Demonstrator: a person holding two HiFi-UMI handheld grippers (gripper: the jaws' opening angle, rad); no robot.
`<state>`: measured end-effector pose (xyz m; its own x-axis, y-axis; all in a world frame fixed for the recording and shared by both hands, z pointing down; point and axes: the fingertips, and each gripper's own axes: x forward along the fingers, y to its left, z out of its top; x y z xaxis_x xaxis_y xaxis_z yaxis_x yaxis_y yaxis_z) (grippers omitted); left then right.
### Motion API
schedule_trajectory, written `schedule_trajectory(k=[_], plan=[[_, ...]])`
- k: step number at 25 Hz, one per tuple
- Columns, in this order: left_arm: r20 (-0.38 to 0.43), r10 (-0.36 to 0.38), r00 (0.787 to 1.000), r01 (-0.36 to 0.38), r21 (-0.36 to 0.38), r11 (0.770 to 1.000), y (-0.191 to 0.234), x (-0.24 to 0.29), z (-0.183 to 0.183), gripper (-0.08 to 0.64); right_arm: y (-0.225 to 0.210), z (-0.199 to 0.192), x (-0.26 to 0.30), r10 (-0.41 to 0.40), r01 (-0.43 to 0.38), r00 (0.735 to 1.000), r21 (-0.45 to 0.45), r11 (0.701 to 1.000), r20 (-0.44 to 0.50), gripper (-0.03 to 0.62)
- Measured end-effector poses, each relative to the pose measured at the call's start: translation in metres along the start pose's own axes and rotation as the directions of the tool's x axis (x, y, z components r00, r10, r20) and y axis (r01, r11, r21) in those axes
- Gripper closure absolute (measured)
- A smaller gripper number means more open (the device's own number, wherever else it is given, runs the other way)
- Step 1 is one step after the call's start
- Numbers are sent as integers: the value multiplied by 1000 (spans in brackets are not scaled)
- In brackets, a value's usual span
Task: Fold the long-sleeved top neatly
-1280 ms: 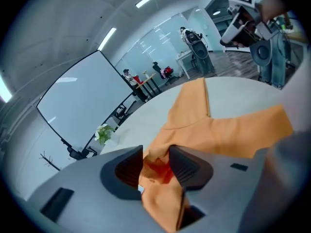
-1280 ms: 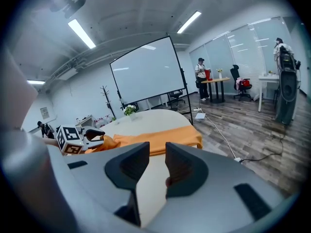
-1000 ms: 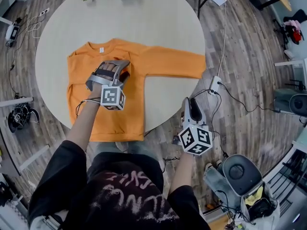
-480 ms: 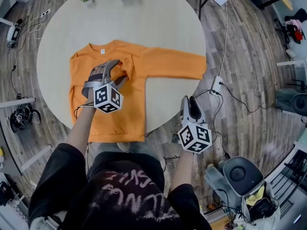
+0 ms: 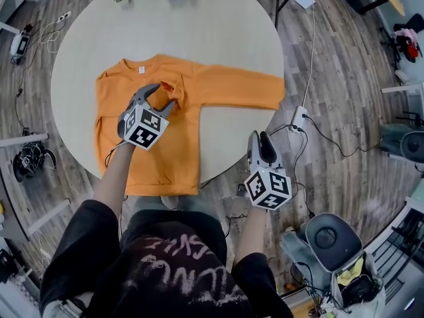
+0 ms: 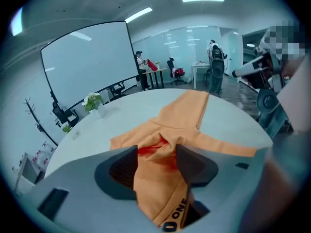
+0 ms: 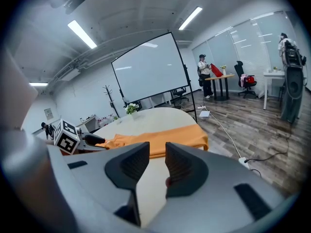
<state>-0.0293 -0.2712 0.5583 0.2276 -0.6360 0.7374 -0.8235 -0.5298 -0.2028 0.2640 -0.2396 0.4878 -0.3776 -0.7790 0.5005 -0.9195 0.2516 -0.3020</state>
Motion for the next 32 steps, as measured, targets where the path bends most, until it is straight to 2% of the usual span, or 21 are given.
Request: schedule_trajectory(k=[1, 2, 3, 4, 8, 13, 15, 18, 24, 28, 30, 32], plan=[[-22, 10, 1000, -9, 51, 999, 0, 5, 0, 314, -2, 0, -1, -3, 3, 1000, 1, 1000, -1, 485], [-38, 27, 999, -23, 110, 994, 0, 8, 1, 382, -4, 0, -2, -5, 5, 1000, 2, 1000, -1, 485], [-45, 43, 998, -35, 164, 986, -1, 10, 3, 489, -6, -1, -3, -7, 7, 1000, 5, 1000, -1, 485], [-43, 52, 998, -42, 205, 978, -2, 10, 7, 518, -9, -1, -4, -11, 11, 1000, 9, 1000, 0, 485], [-4, 31, 999, -29, 299, 954, -14, 15, 32, 525, -29, -7, -2, -42, 42, 999, 25, 999, -14, 485], [21, 14, 1000, -22, 478, 878, -34, 26, 60, 508, -59, -16, 1, -102, 102, 994, 5, 995, -31, 485], [9, -14, 1000, 8, 489, 872, -43, 29, 64, 465, -72, -17, -2, -131, 131, 991, -1, 991, -42, 479], [26, -56, 998, 38, 453, 891, -52, 25, 71, 414, -86, -15, -10, -168, 167, 985, -8, 986, -43, 476], [62, -70, 996, 34, 459, 888, -53, 10, 74, 416, -93, -17, -36, -240, 240, 971, 0, 971, -20, 475], [93, -62, 994, 18, 417, 909, -38, -13, 66, 423, -83, -28, -58, -291, 290, 957, -10, 957, -20, 474], [105, -61, 993, 12, 412, 911, -34, -23, 61, 431, -82, -36, -65, -312, 311, 950, -40, 950, -24, 474], [107, -55, 993, 3, 431, 902, -31, -30, 56, 452, -85, -43, -67, -325, 321, 945, -97, 942, -30, 474]])
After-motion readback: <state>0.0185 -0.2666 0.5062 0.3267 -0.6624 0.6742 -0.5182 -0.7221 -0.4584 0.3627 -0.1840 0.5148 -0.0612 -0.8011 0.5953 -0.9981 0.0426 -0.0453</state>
